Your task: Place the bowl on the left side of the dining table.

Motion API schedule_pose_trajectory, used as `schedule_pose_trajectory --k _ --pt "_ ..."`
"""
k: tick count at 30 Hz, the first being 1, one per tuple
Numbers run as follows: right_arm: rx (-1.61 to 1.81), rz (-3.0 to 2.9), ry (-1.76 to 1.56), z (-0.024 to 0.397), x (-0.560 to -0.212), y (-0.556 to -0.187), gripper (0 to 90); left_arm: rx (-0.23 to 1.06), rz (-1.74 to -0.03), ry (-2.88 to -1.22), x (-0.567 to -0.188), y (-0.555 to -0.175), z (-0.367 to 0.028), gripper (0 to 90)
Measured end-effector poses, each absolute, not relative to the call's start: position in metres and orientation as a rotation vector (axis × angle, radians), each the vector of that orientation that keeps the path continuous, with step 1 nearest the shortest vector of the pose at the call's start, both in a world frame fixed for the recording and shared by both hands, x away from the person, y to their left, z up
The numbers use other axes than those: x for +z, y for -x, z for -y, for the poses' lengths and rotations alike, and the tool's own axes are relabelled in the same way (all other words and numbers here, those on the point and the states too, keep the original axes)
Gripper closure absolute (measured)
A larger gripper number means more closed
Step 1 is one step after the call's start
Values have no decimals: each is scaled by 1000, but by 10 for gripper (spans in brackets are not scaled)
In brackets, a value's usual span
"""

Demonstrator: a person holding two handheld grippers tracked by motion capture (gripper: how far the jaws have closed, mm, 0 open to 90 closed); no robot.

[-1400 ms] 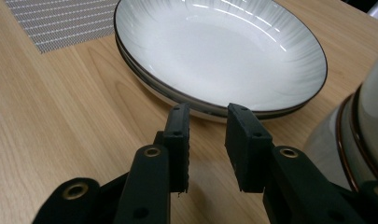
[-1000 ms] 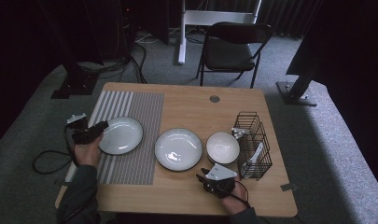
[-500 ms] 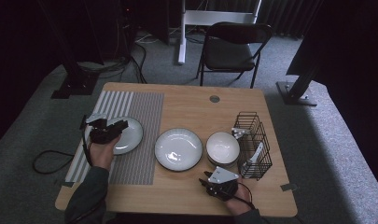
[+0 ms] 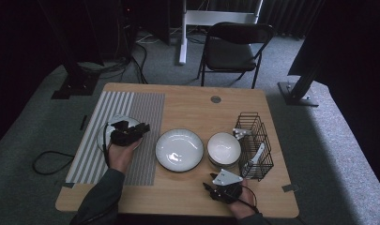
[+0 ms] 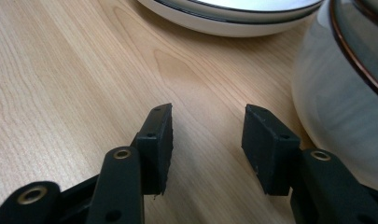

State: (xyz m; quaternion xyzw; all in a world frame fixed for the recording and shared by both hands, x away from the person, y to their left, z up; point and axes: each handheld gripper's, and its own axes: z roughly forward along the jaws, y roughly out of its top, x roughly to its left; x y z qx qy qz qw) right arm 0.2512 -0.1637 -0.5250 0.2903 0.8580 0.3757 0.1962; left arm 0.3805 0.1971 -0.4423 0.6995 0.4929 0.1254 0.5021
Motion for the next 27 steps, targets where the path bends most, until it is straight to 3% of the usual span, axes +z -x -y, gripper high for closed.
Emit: schedule_pose_trajectory --k 27 --pt "1086 -2425 -889 170 -526 -252 476 140 -944 -1810 -429 -380 -84 619"
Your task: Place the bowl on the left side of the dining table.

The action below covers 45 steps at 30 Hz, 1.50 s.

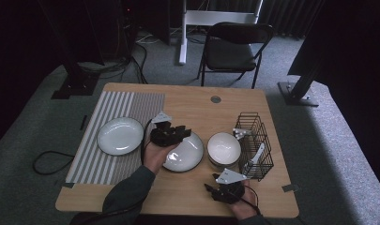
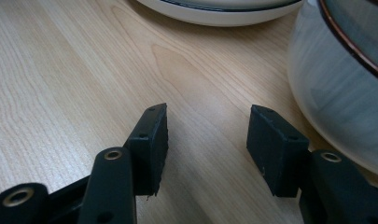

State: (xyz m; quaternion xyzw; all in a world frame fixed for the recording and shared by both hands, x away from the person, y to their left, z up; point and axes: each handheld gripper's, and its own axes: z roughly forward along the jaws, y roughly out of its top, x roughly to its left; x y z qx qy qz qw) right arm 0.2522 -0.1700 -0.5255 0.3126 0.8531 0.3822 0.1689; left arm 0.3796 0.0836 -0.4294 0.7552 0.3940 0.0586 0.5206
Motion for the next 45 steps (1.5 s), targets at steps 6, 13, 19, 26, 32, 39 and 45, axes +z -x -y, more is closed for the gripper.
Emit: schedule_pose_trajectory --k 6,13,19,26,32,39,45 --pt "1099 -2434 -902 171 -526 -254 471 126 -911 -1833 -430 -378 -63 613" --pt "1097 -2433 -903 171 -526 -254 471 115 -873 -1853 -426 -378 -42 602" --pt "1102 -2437 -906 171 -526 -255 471 121 -850 -1882 -426 -378 -26 594" --pt "1102 -2437 -907 171 -526 -255 471 112 -851 -1931 -435 -381 -11 587" --pt "1102 -2437 -906 171 -526 -255 471 104 -851 -1963 -439 -381 1 587" --pt "1101 -2437 -905 171 -526 -254 471 107 -882 -1994 -445 -380 8 623" --pt "1101 -2437 -906 171 -526 -254 470 125 -919 -1990 -447 -380 7 738"
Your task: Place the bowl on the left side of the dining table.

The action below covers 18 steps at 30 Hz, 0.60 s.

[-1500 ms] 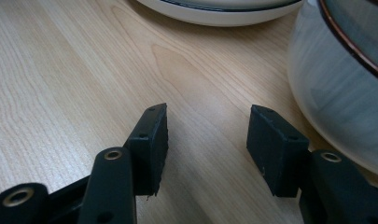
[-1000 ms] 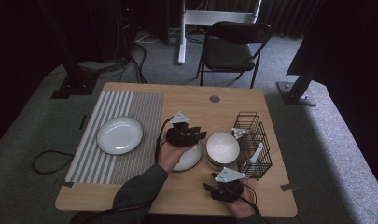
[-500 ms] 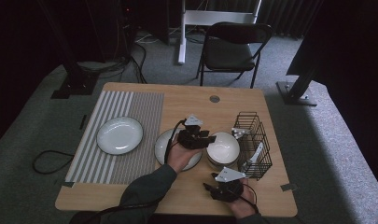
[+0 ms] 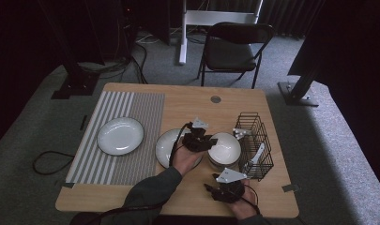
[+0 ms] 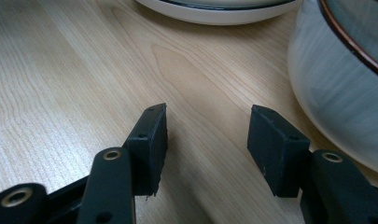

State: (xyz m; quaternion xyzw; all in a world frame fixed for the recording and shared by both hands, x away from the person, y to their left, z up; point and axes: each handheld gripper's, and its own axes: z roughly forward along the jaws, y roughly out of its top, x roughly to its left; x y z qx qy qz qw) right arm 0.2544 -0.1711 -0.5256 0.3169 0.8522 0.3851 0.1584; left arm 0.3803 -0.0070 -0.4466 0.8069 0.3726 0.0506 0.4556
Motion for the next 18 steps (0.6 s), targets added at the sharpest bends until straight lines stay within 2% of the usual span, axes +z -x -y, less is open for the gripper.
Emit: schedule_pose_trajectory --k 7,18 --pt "1099 -2437 -904 171 -526 -254 470 147 -951 -1965 -447 -380 11 798" --pt "1099 -2436 -903 171 -526 -254 470 97 -984 -1898 -448 -380 8 802"
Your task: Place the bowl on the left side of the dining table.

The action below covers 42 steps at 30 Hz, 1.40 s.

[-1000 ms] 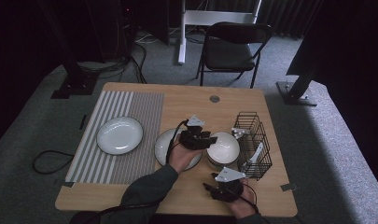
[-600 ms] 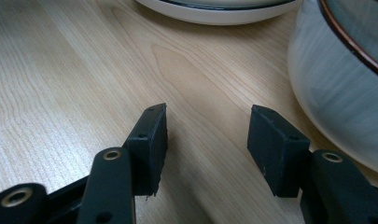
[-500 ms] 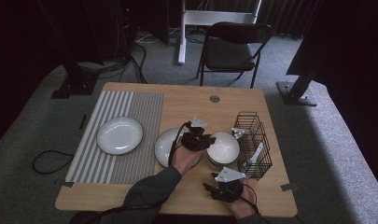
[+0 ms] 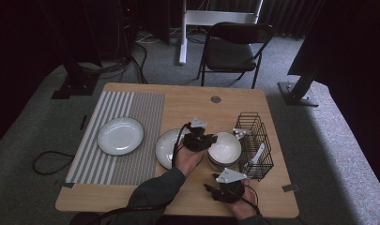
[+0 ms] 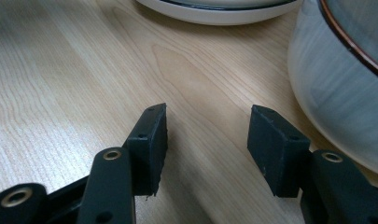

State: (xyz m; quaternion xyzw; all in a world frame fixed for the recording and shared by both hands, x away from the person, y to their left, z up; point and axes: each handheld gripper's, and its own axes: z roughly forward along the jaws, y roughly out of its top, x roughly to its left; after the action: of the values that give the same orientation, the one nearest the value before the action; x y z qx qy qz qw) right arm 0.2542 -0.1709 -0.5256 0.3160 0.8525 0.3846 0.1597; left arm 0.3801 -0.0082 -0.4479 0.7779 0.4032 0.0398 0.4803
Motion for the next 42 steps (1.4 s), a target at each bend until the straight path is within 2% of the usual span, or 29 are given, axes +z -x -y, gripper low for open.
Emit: schedule_pose_trajectory --k 9,17,42 --pt "1099 -2436 -903 171 -526 -254 470 126 -975 -1851 -432 -380 -2 807" --pt "1100 -2437 -904 171 -526 -254 470 169 -1009 -1803 -421 -384 -29 808" --pt "1101 -2436 -909 171 -526 -255 469 358 -1252 -1645 -422 -395 -183 807"
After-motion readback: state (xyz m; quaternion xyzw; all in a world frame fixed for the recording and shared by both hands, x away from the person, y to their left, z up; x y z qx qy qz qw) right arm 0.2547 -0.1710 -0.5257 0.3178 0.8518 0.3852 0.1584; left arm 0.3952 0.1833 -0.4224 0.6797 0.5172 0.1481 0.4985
